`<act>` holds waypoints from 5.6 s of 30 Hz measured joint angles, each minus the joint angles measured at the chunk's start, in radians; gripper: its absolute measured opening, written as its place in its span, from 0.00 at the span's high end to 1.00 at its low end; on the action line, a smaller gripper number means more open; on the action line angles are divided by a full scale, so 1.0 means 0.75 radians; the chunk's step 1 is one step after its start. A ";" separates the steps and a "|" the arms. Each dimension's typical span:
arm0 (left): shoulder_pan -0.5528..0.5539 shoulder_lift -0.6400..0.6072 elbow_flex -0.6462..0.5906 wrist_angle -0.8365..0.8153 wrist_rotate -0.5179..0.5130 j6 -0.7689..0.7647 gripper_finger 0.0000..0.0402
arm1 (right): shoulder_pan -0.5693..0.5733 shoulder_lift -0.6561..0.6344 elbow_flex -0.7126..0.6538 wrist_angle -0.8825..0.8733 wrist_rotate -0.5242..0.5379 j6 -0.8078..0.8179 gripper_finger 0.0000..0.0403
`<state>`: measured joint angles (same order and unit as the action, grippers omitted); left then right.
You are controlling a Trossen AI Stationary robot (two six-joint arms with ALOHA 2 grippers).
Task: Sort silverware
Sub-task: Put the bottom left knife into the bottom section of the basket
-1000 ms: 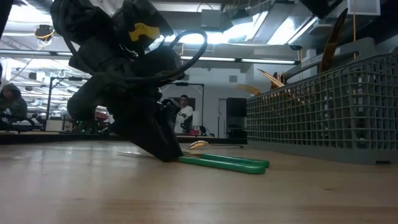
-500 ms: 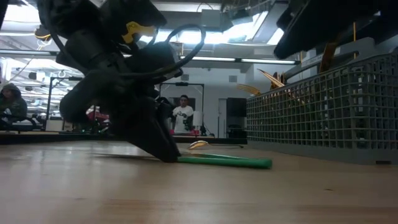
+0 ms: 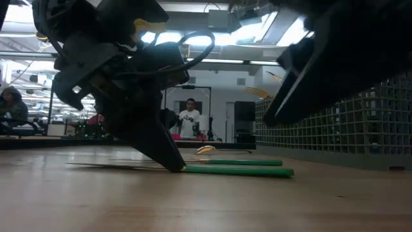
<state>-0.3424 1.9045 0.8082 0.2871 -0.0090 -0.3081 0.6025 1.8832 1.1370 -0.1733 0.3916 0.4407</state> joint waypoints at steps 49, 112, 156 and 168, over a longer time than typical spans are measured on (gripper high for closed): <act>0.002 0.006 -0.002 0.144 0.017 -0.218 0.95 | -0.257 0.193 0.006 0.027 -0.385 -0.185 0.79; -0.264 0.000 0.002 0.548 0.136 -0.148 0.80 | -0.253 0.209 0.109 0.078 -0.833 0.010 0.83; -0.492 -0.001 0.184 0.356 -0.291 0.109 0.80 | -0.257 0.208 0.187 0.091 -0.849 -0.005 0.83; -0.653 -0.001 0.335 -0.187 -0.798 0.074 0.80 | -0.257 0.206 0.188 0.090 -0.848 0.001 0.83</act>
<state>-0.8319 1.9041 1.0592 0.1468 -0.6074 -0.2530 0.4099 2.0378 1.2778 -0.1055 -0.2447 0.4416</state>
